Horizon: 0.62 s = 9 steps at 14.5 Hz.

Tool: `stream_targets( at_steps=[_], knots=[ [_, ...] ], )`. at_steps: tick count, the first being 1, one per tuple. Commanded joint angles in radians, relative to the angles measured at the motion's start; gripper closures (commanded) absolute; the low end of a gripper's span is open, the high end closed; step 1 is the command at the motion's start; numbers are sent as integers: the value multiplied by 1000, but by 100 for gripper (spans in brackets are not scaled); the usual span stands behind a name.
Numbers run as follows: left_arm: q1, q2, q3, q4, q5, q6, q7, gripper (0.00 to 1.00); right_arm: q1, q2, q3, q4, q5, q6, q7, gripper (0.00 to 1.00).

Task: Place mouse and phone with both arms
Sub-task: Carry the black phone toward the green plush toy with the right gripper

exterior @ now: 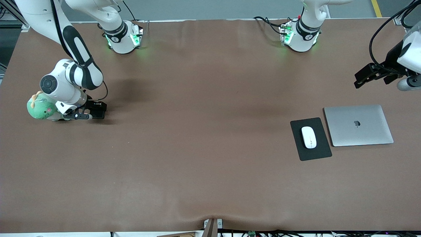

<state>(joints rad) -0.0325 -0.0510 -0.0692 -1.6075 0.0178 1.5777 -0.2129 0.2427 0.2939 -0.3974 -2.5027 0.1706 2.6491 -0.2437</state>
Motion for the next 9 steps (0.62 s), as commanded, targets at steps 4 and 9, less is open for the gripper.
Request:
stream_targets(
  at_steps=[4, 9],
  knots=[
    [-1, 2, -11, -3, -18, -8, 9, 0, -19, -1, 5, 57, -3, -56, -3, 0],
    [3, -3, -18, -2, -18, -16, 10, 0, -19, -9, 6, 296, -3, -395, -2, 0]
  ],
)
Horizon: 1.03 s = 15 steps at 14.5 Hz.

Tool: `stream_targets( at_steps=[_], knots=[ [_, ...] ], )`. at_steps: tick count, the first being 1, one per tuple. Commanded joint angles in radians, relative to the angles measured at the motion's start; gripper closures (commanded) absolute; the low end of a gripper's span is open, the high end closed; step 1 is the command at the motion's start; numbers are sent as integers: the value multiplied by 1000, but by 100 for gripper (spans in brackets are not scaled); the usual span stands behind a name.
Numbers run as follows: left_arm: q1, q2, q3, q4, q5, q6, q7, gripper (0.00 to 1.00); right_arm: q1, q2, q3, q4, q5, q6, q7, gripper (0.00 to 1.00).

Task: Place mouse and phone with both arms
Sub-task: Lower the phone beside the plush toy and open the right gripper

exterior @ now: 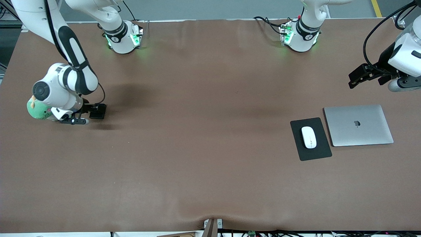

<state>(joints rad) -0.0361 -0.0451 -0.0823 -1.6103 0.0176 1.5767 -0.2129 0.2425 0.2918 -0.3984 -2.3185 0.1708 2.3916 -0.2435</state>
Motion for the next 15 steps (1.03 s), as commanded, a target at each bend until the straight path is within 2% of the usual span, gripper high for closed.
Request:
stream_targets(
  at_steps=[1, 5, 8, 15],
  knots=[
    [8, -9, -5, 1, -18, -14, 12, 0, -22, -3, 7, 178, -4, -217, -2, 0],
    [12, -15, -4, 4, -18, -15, 12, 0, -20, -2, 12, 405, -2, -498, 3, 0],
    [15, -12, 3, 41, -18, -15, 26, 0, -22, -5, 27, 511, -1, -600, -3, 0],
    [15, -19, 3, 36, -4, -14, 29, 0, -114, 3, 124, 784, -4, -755, -7, 0]
  ],
)
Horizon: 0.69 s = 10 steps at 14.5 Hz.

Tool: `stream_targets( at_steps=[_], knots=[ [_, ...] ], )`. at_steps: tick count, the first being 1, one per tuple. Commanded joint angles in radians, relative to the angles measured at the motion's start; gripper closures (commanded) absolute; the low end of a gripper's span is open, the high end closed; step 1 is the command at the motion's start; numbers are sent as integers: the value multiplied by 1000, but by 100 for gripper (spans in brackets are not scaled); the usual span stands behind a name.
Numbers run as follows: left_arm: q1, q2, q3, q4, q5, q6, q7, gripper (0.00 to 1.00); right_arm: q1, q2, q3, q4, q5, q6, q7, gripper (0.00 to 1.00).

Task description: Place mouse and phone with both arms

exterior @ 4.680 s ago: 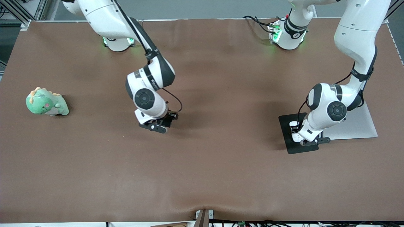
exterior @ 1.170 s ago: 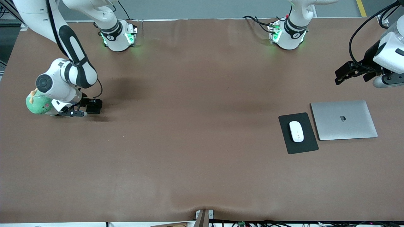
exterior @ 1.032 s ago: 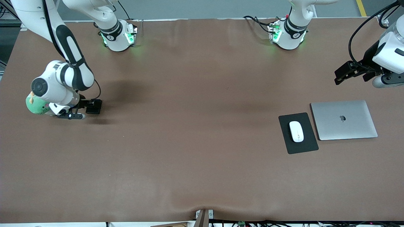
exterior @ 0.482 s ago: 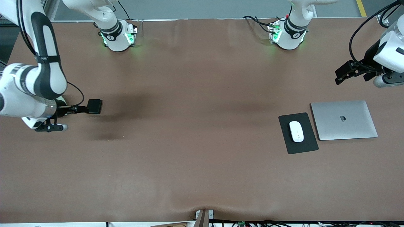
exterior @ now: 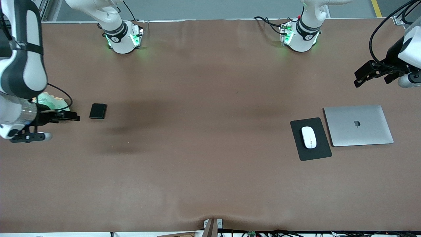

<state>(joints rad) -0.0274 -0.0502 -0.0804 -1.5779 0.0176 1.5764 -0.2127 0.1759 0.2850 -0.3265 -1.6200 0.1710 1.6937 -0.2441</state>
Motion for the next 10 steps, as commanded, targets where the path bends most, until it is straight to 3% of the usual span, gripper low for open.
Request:
stream_targets(
  at_steps=[1, 3, 7, 10],
  knots=[
    [7, -14, 2, 3, -2, -13, 32, 0, -74, 10, 82, 113, -8, -68, -6, 0],
    [17, -13, 2, -4, -2, -4, 35, 0, -148, 8, 151, 175, -8, -92, -7, 0],
    [20, -13, -4, -5, -1, -4, 33, 0, -165, -4, 156, 271, -18, -120, -6, 0],
    [27, -16, 1, -23, -1, -12, 44, 0, -203, -33, 167, 276, -13, -173, -4, 0]
  ],
)
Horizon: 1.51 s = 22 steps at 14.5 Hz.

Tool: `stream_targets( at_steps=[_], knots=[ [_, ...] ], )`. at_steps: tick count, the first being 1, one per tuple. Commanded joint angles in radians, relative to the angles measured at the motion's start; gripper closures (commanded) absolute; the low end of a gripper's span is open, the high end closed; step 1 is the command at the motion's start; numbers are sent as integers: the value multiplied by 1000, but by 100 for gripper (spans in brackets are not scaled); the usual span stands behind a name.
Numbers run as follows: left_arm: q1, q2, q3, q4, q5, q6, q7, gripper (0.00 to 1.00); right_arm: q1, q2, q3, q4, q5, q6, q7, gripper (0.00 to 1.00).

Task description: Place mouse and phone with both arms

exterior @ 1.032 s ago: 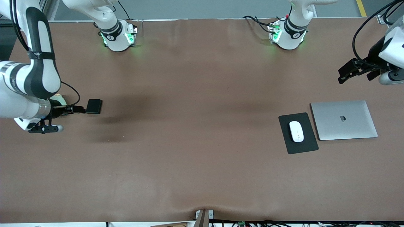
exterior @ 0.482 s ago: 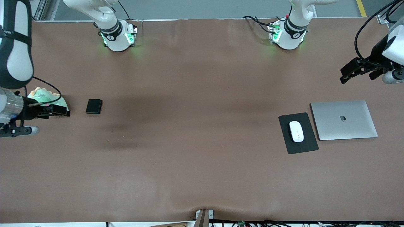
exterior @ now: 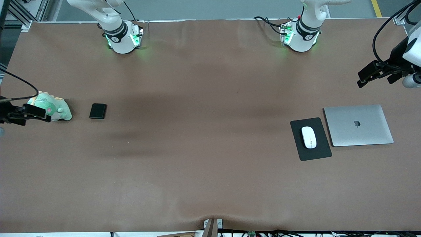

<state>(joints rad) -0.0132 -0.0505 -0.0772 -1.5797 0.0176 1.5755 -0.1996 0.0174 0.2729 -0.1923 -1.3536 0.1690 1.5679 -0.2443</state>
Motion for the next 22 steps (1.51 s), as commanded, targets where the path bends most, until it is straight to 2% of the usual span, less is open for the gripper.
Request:
stream_targets(
  at_steps=[1, 4, 7, 13, 16, 19, 22],
  knots=[
    [15, -16, -4, -26, -1, -11, 42, 0, -46, -23, 30, 24, -13, -80, -4, 0],
    [10, -9, -9, -28, -2, -8, 43, 0, -50, -33, 27, 62, -28, -185, 2, 0],
    [10, -12, -10, -29, -16, 3, 43, 0, -62, -99, 34, 47, -40, -219, 8, 0],
    [12, -22, -15, -46, -19, 37, 42, 0, -73, -233, 56, -83, -80, -216, 60, 0],
    [13, -29, -15, -46, -19, 37, 43, 0, -73, -309, 99, -162, -114, -204, 141, 0],
    [13, -29, -15, -45, -19, 40, 42, 0, -71, -368, 100, -229, -117, -195, 141, 0],
    [15, -22, -13, -42, -19, 40, 46, 0, -73, -363, 96, -225, -118, -175, 140, 0]
  ],
)
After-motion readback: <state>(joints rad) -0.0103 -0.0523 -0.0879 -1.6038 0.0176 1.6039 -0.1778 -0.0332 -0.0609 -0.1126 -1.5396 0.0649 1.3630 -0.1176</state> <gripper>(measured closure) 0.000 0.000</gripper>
